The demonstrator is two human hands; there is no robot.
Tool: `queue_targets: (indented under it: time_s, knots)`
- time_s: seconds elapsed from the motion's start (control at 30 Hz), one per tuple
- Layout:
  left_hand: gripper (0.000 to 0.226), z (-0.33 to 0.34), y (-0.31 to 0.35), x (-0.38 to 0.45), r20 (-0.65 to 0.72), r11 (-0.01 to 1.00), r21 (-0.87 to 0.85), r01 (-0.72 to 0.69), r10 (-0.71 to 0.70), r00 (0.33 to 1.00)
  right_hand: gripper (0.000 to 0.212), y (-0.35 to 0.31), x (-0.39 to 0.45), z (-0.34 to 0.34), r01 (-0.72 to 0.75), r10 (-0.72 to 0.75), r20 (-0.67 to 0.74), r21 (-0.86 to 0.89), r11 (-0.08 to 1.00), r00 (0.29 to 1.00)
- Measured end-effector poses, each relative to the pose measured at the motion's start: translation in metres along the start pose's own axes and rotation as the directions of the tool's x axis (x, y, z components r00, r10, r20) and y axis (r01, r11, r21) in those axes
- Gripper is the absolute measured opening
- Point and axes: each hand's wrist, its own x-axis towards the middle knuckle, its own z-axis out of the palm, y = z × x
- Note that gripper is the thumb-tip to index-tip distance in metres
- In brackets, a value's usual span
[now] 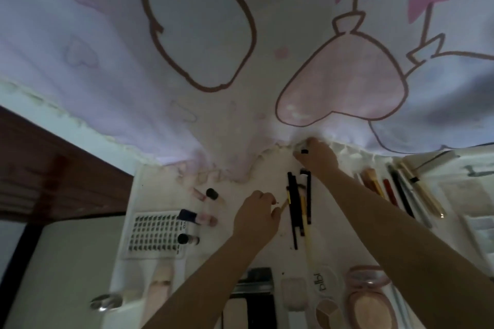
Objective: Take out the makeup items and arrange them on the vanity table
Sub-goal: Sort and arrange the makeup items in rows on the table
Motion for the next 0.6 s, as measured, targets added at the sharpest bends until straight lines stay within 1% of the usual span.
queue_targets:
  time_s: [0.13, 0.2, 0.27, 0.3, 0.37, 0.4, 0.47, 0.5, 0.53, 0.6]
  knots:
    - [0.031, -0.006, -0.019, -0.009, -0.021, 0.999, -0.027, 0.026, -0.027, 0.999, 0.029, -0.004, 0.008, 0.009, -0.019, 0.019, -0.01, -0.02, 1.0, 1.0]
    - [0.031, -0.009, -0.029, -0.015, -0.012, 0.998, -0.047, 0.048, -0.049, 0.999, 0.031, -0.007, 0.005, 0.011, -0.005, 0.005, -0.008, 0.002, 1.0, 1.0]
    - [0.032, -0.01, -0.037, -0.019, 0.007, 0.996, -0.066, 0.055, -0.055, 0.998, 0.035, -0.01, -0.004, 0.005, -0.014, 0.014, -0.005, 0.083, 0.996, 1.0]
    - [0.032, -0.012, -0.039, -0.021, 0.009, 0.995, -0.083, 0.05, -0.049, 0.999, 0.033, -0.011, -0.012, 0.0, -0.01, 0.011, -0.006, 0.115, 0.993, 1.0]
    - [0.036, -0.015, -0.039, -0.022, 0.02, 0.991, -0.124, 0.039, -0.037, 0.999, 0.022, -0.012, -0.036, -0.01, 0.042, -0.043, 0.011, 0.119, 0.992, 0.999]
    - [0.04, -0.016, -0.037, -0.022, 0.023, 0.99, -0.141, 0.024, -0.021, 1.0, 0.021, -0.012, -0.051, -0.015, 0.073, -0.077, 0.029, 0.121, 0.99, 0.997]
    - [0.053, -0.022, -0.026, -0.023, 0.019, 0.998, -0.062, -0.029, 0.03, 0.999, 0.025, -0.017, -0.082, -0.021, 0.127, -0.138, 0.06, 0.161, 0.979, 0.989]
    - [0.058, -0.024, -0.02, -0.024, -0.049, 0.995, 0.034, -0.09, 0.091, 0.995, 0.026, -0.019, -0.098, -0.022, 0.161, -0.173, 0.059, 0.17, 0.972, 0.983]
    - [0.06, -0.026, -0.012, -0.026, -0.119, 0.983, 0.094, -0.156, 0.166, 0.979, 0.024, -0.022, -0.114, -0.023, 0.2, -0.21, 0.044, 0.169, 0.965, 0.977]
    - [0.049, -0.031, 0.003, -0.034, -0.19, 0.924, 0.212, -0.318, 0.358, 0.914, 0.019, -0.027, -0.141, -0.022, 0.259, -0.261, -0.01, 0.171, 0.951, 0.965]
